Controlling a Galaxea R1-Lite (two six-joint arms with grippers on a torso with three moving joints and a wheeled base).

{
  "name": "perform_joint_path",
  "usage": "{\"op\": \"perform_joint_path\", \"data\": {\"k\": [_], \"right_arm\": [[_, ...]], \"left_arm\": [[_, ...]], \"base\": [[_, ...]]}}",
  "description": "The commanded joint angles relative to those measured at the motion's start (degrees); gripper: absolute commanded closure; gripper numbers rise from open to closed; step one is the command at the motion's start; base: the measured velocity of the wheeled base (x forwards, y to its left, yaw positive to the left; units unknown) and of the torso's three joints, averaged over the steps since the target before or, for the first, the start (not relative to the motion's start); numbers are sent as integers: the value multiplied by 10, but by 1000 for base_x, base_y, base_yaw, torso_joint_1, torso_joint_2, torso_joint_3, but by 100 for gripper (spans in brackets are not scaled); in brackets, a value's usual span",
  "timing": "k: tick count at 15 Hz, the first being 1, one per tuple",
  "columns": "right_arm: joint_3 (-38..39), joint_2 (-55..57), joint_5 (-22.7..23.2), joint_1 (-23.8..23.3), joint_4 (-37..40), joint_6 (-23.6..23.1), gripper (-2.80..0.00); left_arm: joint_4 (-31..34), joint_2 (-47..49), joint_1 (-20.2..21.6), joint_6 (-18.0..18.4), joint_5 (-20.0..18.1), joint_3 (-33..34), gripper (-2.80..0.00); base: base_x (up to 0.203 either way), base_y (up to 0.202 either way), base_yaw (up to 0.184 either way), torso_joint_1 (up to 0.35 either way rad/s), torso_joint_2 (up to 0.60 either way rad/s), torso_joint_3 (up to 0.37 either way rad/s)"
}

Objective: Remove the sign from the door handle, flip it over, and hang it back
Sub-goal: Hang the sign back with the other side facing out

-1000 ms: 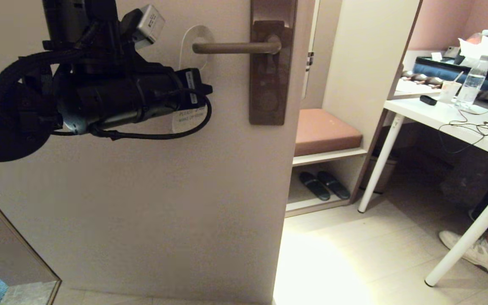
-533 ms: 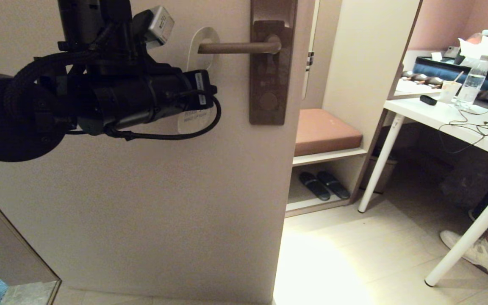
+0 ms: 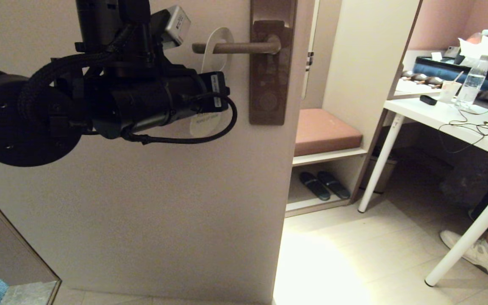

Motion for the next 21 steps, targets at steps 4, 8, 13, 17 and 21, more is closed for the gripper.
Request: {"op": "perform_joint_path", "data": {"k": [4,8,13,17,21], "right_arm": [[0,1,0,0,0,0,0],[0,1,0,0,0,0,0],[0,1,0,0,0,0,0],[0,1,0,0,0,0,0],[0,1,0,0,0,0,0]], "left_arm": [[-1,11,-17,-1,1,-12,0],[-2,18,-28,-1,1,-14,0],[-3,20,-28,-1,0,-18,0],[-3,19,-29,-1,0,-17,0],[-2,17,-35,-1,1,-17,0]], "base": [[0,0,0,0,0,0],[0,0,0,0,0,0],[0,0,0,0,0,0],[0,0,0,0,0,0],[0,0,0,0,0,0]]}}
